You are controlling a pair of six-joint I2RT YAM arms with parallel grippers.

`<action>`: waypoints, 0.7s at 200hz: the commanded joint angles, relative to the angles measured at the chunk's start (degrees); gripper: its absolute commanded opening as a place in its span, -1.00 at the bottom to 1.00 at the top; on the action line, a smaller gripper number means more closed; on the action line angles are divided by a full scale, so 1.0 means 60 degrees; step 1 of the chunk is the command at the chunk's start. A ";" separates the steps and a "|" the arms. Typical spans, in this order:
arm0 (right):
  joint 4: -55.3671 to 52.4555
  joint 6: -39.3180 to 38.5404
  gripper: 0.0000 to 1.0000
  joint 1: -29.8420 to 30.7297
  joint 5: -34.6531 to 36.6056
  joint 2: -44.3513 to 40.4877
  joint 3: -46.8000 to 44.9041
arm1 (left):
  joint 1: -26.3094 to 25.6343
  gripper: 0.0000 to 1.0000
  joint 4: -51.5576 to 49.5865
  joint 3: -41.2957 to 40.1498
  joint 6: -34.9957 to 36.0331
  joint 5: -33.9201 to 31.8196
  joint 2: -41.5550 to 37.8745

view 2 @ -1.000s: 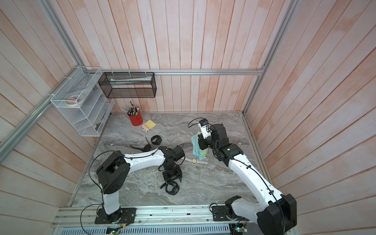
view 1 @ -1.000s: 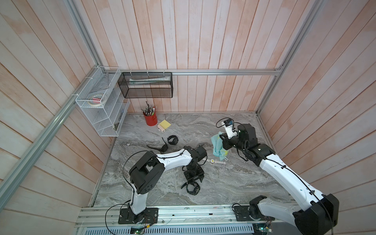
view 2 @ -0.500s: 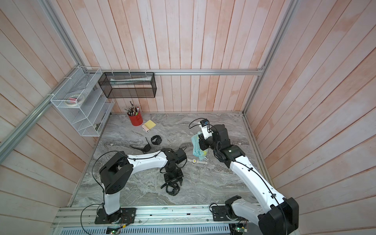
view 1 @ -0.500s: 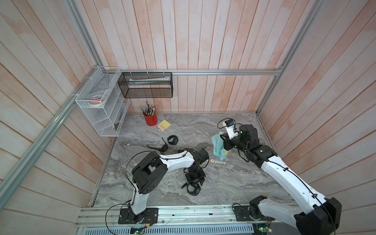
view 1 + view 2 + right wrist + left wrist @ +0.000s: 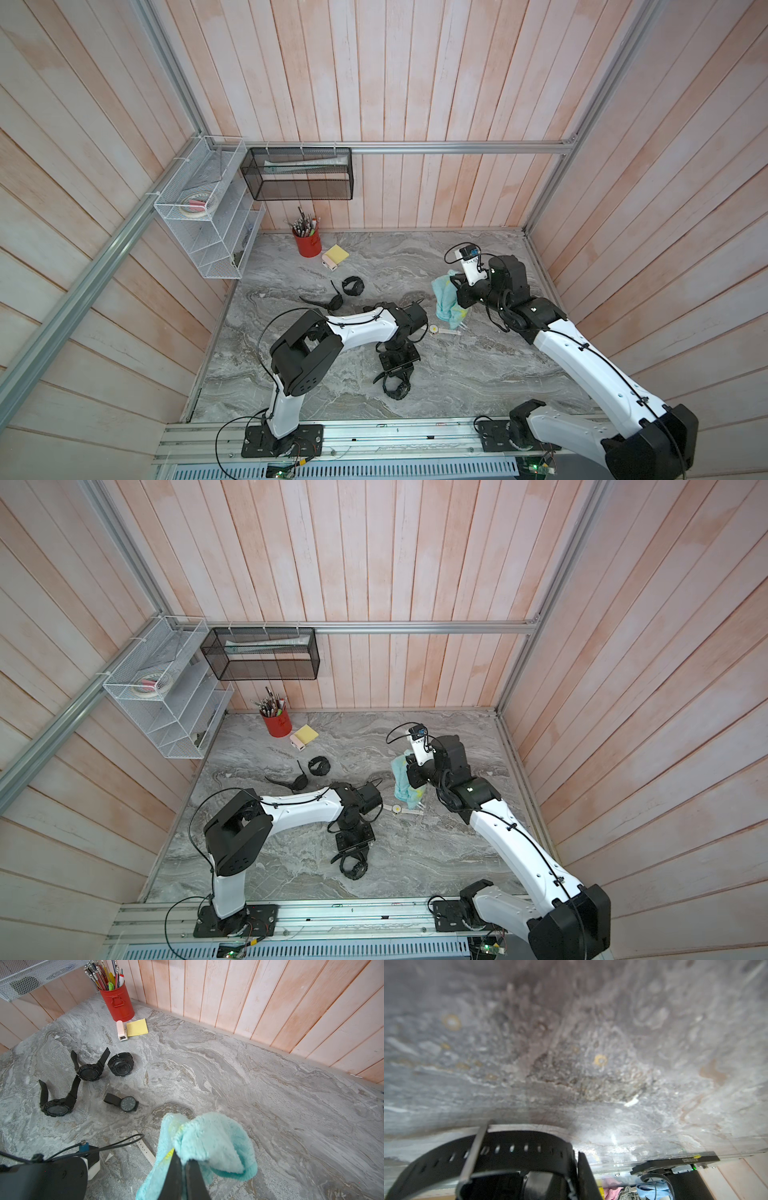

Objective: Wipe the watch dial
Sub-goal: Pick up the watch at the center of the board.

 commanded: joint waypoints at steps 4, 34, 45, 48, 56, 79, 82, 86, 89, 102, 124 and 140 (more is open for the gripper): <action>0.0375 -0.0067 -1.00 -0.0052 0.0049 -0.0068 -0.0069 | -0.0027 -0.87 0.0060 0.0034 0.0087 -0.0236 -0.0095; 0.0294 -0.0019 -1.00 -0.0057 0.0042 0.0096 -0.0002 | 0.0132 -1.00 0.0306 -0.0185 0.0143 -0.0193 -0.0383; 0.0267 0.0036 -1.00 -0.0059 -0.0067 0.0202 0.0051 | 0.0219 -1.00 0.0631 -0.0381 0.0130 -0.0253 -0.0688; 0.0262 0.0064 -1.00 -0.0060 -0.0081 0.0227 0.0067 | 0.0250 -1.00 0.0787 -0.0451 0.0121 -0.0293 -0.0815; 0.0245 0.0144 -1.00 -0.0060 -0.0187 0.0311 0.0098 | 0.0309 -1.00 0.1186 -0.0661 0.0120 -0.0409 -0.1143; 0.0142 0.0434 -1.00 -0.0045 -0.0485 0.0516 0.0157 | 0.0657 -1.00 0.2503 -0.1281 0.0115 -0.0706 -0.2165; 0.0140 0.0484 -1.00 -0.0045 -0.0541 0.0528 0.0135 | 0.0728 -1.00 0.2649 -0.1347 0.0132 -0.0730 -0.2281; 0.0140 0.0541 -1.00 -0.0034 -0.0583 0.0550 0.0111 | 0.0841 -1.00 0.2855 -0.1441 0.0180 -0.0745 -0.2431; 0.0144 0.0572 -1.00 -0.0020 -0.0620 0.0540 0.0093 | 0.0929 -1.00 0.3008 -0.1514 0.0226 -0.0755 -0.2560; 0.0142 0.0679 -1.00 0.0088 -0.0579 0.0554 0.0040 | 0.1314 -1.00 0.3546 -0.1753 0.0440 -0.0910 -0.3052; -0.0013 0.0756 -1.00 0.0376 -0.0164 0.0568 0.0071 | 0.2037 -1.00 0.4306 -0.1946 0.0846 -0.1042 -0.3754; 0.0046 0.0839 -1.00 0.0631 -0.0058 0.0614 0.0051 | 0.2593 -1.00 0.4743 -0.1979 0.1207 -0.0962 -0.4142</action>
